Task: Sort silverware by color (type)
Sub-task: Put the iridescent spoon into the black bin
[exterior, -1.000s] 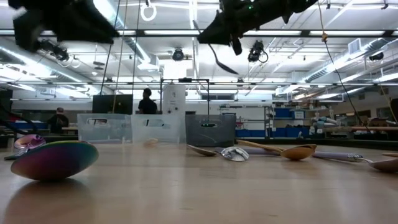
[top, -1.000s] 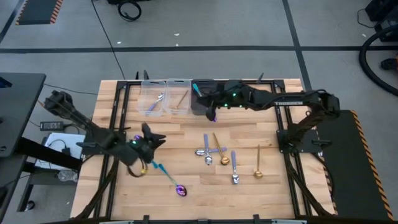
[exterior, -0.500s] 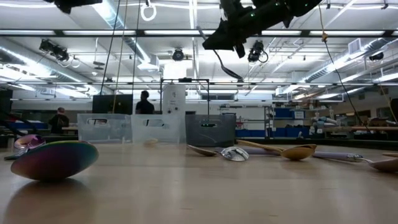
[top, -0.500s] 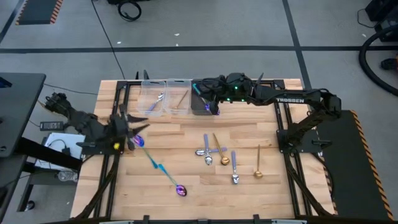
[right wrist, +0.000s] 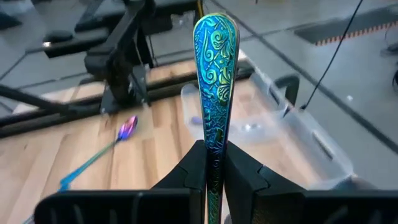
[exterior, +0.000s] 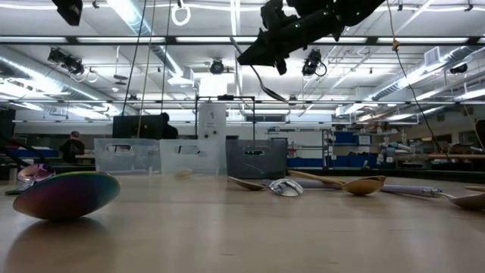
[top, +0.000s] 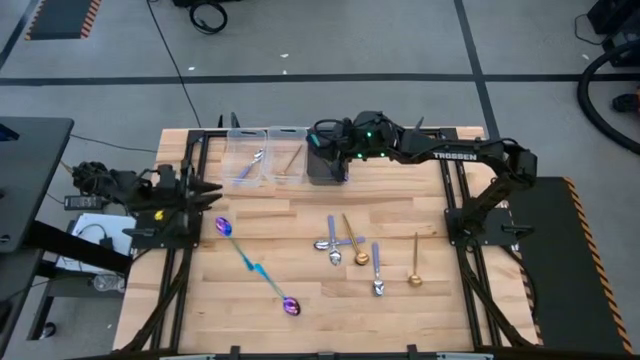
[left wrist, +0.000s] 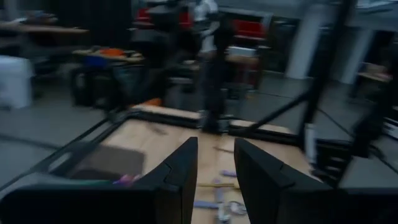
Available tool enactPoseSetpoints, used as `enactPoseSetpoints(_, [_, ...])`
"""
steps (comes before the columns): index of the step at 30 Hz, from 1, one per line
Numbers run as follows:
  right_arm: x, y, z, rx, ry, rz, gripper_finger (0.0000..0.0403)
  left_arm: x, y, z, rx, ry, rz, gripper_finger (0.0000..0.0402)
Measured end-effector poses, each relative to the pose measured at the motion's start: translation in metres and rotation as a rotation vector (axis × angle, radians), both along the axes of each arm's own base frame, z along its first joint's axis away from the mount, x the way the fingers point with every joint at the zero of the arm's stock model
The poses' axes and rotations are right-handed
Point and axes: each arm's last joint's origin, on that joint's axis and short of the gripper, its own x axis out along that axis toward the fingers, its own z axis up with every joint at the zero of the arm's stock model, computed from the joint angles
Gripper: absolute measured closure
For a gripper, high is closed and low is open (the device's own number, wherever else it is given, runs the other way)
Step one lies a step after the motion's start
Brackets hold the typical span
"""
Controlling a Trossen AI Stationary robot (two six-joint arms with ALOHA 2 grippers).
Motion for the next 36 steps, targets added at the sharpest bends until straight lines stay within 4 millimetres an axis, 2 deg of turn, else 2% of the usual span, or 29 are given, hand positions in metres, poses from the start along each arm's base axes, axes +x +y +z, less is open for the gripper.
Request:
enactPoseSetpoints(4, [-0.002, -0.009, -0.001, 0.005, -0.011, 0.036, 0.0360, 0.001, -0.004, 0.005, 0.037, -0.043, -0.102, 0.0290])
enactPoseSetpoints(10, [-0.003, -0.016, 0.004, 0.004, -0.058, 0.016, 0.0360, 0.006, -0.003, 0.005, 0.073, -0.033, -0.060, 0.0290])
enactPoseSetpoints(15, [0.006, -0.022, -0.004, 0.007, -0.089, -0.041, 0.0360, 0.014, -0.002, -0.012, 0.094, 0.020, 0.000, 0.0290])
enactPoseSetpoints(23, [0.015, -0.050, -0.041, 0.065, -0.013, -0.142, 0.0360, 0.021, 0.000, -0.036, 0.081, 0.043, 0.054, 0.0290])
enactPoseSetpoints(29, [0.016, -0.068, -0.059, 0.067, 0.011, -0.212, 0.0360, 0.025, -0.001, -0.050, 0.062, 0.074, 0.057, 0.0290])
enactPoseSetpoints(36, [0.021, -0.080, -0.088, 0.110, 0.073, -0.242, 0.0360, 0.029, -0.002, -0.062, 0.025, 0.103, 0.057, 0.0290])
